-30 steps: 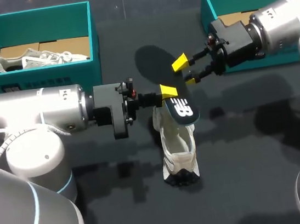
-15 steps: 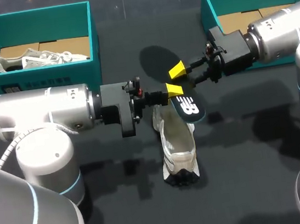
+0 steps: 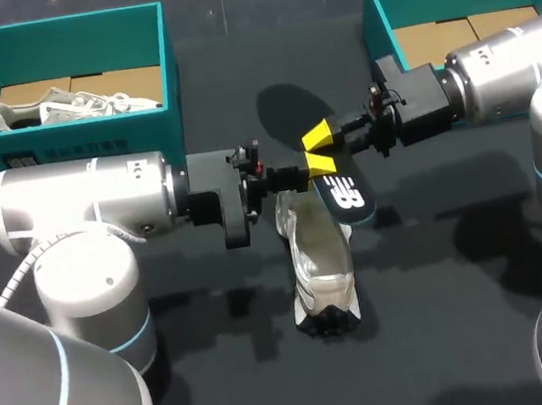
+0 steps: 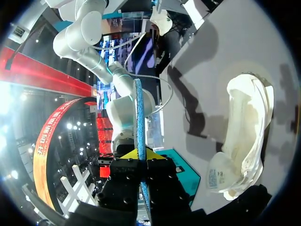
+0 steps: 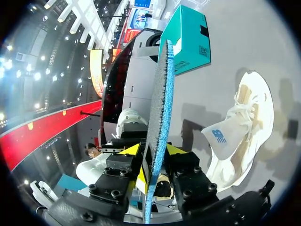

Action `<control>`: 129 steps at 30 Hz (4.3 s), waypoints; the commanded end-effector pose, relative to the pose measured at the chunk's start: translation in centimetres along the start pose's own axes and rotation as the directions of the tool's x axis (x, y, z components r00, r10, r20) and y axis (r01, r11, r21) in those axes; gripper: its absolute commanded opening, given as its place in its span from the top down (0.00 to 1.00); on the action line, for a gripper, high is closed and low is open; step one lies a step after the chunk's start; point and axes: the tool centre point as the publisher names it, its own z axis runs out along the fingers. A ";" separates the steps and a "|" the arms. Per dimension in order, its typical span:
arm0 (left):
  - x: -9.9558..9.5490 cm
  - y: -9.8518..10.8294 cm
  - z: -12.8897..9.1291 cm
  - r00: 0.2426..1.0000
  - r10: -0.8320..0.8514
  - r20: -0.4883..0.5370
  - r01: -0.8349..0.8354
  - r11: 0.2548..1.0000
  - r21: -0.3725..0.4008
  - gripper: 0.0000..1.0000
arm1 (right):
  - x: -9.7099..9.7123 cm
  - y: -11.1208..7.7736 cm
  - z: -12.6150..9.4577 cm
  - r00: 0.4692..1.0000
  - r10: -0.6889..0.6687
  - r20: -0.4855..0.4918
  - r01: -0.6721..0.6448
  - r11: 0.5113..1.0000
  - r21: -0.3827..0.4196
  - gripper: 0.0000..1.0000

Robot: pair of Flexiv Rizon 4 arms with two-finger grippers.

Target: Take the shoe out of the shoebox, open the shoe tongue, remove and reinsert the insole, then place the shoe into the shoebox

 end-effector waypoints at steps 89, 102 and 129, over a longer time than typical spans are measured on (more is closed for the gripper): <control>-8.6 10.3 -4.7 0.216 -0.105 -0.971 0.115 0.990 -0.082 0.00 | -1.7 -2.2 -0.8 0.999 0.024 -0.036 -0.026 0.999 -0.038 1.00; -7.4 12.7 -1.2 0.063 -0.040 -0.997 0.175 0.984 -0.028 0.00 | -1.7 -2.2 -0.8 0.999 0.024 -0.036 -0.026 0.999 -0.038 1.00; -7.7 11.0 0.3 0.038 0.026 -0.999 0.132 0.991 0.031 0.00 | -1.7 -2.2 -0.8 0.999 0.024 -0.036 -0.026 0.999 -0.038 1.00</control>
